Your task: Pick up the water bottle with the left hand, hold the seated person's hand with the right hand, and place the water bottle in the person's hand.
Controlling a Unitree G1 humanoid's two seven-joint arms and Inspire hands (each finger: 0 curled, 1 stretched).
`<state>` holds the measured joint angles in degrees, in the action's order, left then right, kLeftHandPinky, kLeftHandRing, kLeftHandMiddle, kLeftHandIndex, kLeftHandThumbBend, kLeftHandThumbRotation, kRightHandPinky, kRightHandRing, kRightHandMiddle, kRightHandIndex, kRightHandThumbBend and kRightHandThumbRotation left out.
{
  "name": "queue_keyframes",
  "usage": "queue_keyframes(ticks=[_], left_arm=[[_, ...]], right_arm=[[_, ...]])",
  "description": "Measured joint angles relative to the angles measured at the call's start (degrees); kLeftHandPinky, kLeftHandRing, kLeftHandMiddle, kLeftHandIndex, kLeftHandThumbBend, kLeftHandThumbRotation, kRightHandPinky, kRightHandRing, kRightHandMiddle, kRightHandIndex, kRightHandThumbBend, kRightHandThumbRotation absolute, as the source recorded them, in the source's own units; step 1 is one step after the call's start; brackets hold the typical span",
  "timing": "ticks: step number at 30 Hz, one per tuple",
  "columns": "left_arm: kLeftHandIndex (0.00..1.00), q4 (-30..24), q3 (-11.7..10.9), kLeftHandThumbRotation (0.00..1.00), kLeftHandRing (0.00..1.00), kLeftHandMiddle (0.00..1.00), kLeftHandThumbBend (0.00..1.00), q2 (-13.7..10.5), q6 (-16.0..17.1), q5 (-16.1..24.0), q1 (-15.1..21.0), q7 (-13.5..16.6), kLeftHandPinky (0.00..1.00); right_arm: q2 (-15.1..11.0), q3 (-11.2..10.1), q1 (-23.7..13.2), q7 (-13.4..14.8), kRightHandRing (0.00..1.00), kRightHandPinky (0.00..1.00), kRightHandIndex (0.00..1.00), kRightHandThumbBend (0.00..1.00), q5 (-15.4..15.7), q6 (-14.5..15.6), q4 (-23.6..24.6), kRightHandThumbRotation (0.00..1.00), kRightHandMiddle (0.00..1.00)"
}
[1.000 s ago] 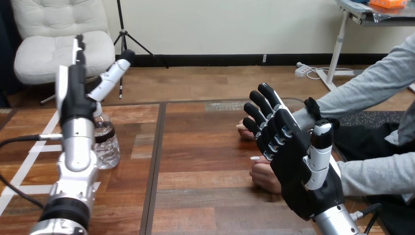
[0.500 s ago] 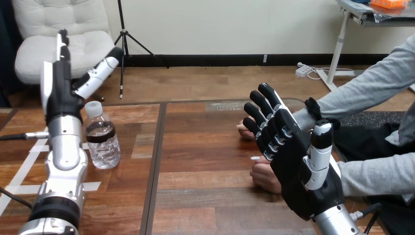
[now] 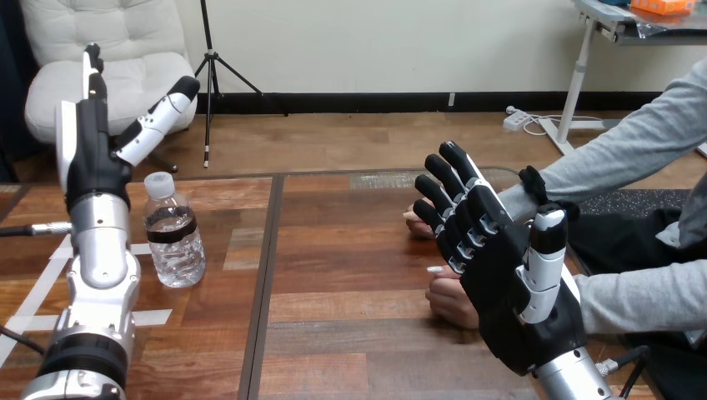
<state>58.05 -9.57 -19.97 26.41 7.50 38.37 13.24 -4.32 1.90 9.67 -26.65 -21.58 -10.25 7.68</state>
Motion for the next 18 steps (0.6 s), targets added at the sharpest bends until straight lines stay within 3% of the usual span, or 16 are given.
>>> queue_keyframes(ticks=[18], left_arm=[[1.00,0.51,0.82,0.46,1.00,1.00,1.00,-1.90,-3.23,0.56,0.31,-0.98,1.00]], right_arm=[[0.02,0.00,0.00,-0.03,1.00,1.00,1.00,1.00,0.00,0.00,0.00,1.00,1.00]])
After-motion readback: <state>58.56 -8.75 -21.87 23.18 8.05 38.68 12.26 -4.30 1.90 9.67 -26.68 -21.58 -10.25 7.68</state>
